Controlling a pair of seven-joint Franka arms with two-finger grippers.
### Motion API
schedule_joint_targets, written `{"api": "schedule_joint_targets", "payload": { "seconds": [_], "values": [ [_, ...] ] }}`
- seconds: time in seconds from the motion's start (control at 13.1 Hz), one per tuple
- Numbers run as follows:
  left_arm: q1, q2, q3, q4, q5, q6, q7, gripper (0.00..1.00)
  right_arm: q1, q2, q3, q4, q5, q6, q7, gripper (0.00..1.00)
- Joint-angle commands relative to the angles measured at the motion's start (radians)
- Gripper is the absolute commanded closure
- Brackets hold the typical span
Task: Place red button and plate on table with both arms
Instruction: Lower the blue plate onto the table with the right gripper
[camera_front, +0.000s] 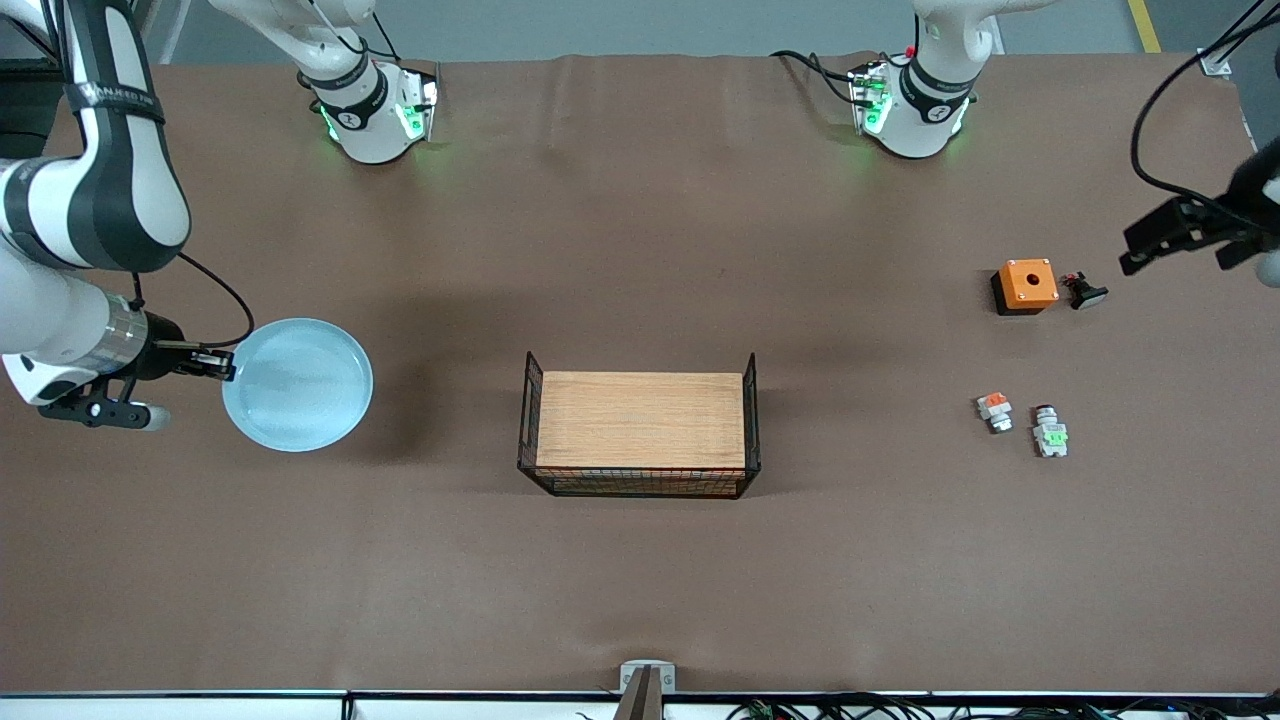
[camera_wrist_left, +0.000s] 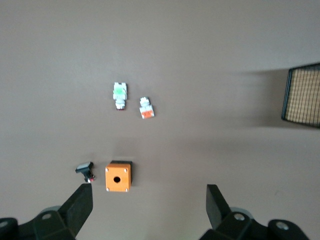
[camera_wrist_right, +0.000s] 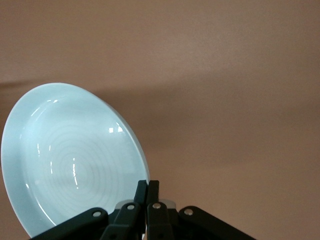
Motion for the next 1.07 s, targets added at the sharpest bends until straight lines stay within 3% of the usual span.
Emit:
{"api": "schedule_joint_targets", "payload": {
  "seconds": [0.0, 0.31, 0.99],
  "values": [
    [-0.040, -0.080, 0.041, -0.094, -0.040, 0.009, 0.000, 0.00, -0.057, 0.058, 0.019, -0.004, 0.015, 0.069, -0.047, 1.00],
    [-0.060, -0.111, 0.041, -0.126, -0.043, 0.009, 0.000, 0.00, -0.120, 0.164, 0.020, -0.004, 0.017, 0.144, -0.148, 1.00],
    [-0.073, -0.080, 0.015, -0.116, -0.037, 0.007, -0.035, 0.00, -0.156, 0.302, 0.020, -0.003, 0.017, 0.283, -0.202, 1.00]
  ]
}}
